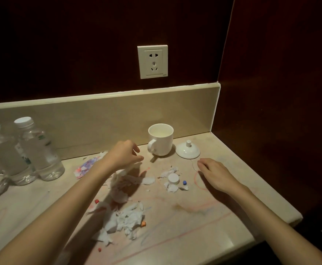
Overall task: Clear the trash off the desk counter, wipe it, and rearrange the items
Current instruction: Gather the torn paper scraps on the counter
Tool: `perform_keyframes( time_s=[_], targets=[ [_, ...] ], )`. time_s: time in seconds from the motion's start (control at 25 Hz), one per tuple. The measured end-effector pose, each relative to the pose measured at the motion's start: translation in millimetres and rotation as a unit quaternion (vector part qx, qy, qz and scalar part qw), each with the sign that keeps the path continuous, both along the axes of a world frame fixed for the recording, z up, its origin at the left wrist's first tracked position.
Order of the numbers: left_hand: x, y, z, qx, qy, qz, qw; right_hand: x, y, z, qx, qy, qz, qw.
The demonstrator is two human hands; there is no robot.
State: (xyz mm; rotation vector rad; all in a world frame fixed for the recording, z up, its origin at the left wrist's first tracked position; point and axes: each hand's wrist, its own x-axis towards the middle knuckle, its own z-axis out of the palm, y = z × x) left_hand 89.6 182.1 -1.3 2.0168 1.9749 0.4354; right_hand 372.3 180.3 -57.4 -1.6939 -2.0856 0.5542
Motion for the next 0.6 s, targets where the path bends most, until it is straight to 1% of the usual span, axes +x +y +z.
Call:
perform_keyframes(
  time_s=[0.2, 0.6],
  targets=[
    [-33.9, -31.6, 4.9, -0.009, 0.036, 0.003, 0.999, -51.3, -34.0, -4.4, 0.016, 0.017, 0.021, 1.000],
    [-147.2, -101.4, 15.5, -0.023, 0.066, 0.060, 0.996, -175.1, -57.9, -12.0, 0.009, 0.066, 0.128, 0.990]
  ],
)
